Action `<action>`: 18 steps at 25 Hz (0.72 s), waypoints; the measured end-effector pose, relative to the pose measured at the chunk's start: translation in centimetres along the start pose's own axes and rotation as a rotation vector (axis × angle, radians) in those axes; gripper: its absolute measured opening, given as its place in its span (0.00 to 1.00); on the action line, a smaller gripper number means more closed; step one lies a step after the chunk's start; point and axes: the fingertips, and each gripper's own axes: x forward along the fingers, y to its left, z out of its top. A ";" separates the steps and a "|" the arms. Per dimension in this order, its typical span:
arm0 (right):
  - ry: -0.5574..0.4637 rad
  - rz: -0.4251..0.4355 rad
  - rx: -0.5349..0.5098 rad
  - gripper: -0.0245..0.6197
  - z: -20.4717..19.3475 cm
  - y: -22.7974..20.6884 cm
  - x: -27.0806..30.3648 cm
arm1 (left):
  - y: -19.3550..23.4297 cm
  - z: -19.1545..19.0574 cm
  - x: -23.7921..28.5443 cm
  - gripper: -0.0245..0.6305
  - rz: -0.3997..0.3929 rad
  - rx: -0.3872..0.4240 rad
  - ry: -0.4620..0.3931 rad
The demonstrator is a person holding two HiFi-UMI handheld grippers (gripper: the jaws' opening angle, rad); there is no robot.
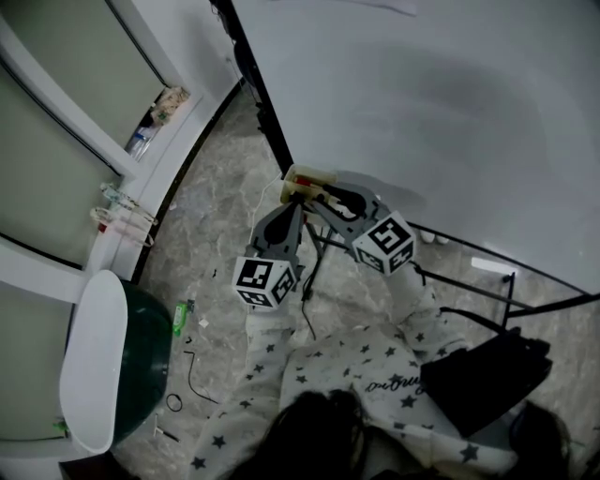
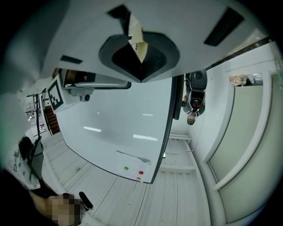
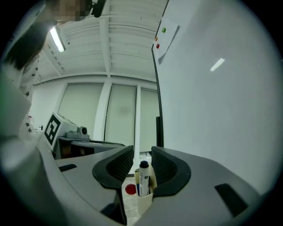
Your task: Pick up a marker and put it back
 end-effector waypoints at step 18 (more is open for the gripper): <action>-0.041 0.049 -0.012 0.05 5.6 1.5 -1.7 | -4.0 5.0 0.4 0.04 -0.116 0.042 -0.018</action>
